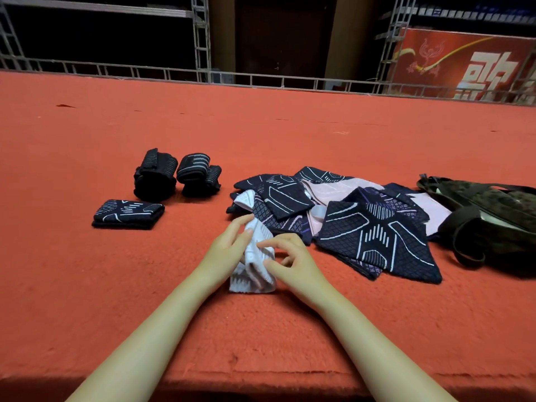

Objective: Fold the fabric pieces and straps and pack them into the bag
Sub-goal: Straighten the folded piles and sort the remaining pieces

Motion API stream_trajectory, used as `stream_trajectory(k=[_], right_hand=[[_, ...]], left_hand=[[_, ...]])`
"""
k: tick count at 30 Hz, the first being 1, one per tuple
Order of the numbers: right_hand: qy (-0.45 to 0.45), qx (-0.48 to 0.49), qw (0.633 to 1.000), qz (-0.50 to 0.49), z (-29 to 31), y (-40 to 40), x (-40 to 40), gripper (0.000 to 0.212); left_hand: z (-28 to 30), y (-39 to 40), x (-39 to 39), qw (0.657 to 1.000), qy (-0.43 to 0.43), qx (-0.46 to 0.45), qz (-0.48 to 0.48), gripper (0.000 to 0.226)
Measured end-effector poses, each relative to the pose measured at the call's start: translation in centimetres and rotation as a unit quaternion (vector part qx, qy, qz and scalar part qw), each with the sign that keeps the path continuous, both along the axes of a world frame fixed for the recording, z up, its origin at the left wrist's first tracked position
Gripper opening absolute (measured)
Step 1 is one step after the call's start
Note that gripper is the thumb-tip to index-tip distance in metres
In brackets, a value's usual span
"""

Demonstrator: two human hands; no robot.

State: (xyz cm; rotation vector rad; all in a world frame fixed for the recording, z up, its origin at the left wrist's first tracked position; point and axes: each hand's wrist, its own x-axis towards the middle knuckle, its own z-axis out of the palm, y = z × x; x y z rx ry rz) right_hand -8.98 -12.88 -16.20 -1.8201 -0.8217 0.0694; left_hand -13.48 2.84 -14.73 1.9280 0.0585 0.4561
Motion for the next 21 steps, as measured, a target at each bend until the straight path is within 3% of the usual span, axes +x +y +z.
stream_trajectory(k=[3, 6, 9, 13, 15, 18, 21], right_hand=[[-0.016, -0.067, 0.997, -0.019, -0.3, 0.1, 0.3, 0.051], [-0.018, -0.127, 0.991, -0.040, 0.0, 0.5, 0.6, 0.075], [0.016, -0.163, 0.985, -0.060, 0.8, 1.5, 1.3, 0.065], [0.021, -0.134, 0.988, -0.078, 0.7, 2.0, 1.2, 0.056], [0.035, -0.084, 0.994, -0.065, 0.2, 2.0, 1.0, 0.051], [0.054, 0.004, 0.998, -0.045, 0.0, 2.0, 0.7, 0.052], [0.039, 0.029, 0.999, -0.020, 0.2, 2.3, 0.1, 0.057]], left_hand=[[-0.1, 1.2, -0.5, 0.998, 0.022, 0.046, 0.046, 0.023], [-0.5, 1.7, -0.8, 0.971, 0.069, 0.208, 0.091, 0.021], [-1.1, 1.6, -0.6, 0.949, 0.103, 0.283, 0.097, 0.028], [-1.6, 1.6, -0.3, 0.949, 0.094, 0.280, 0.111, 0.051], [-1.8, 1.8, -0.1, 0.952, 0.092, 0.271, 0.112, 0.051], [-1.4, 2.1, 0.1, 0.978, 0.055, 0.170, 0.107, 0.047], [-0.6, 2.3, 0.2, 0.994, 0.013, 0.054, 0.090, 0.037]])
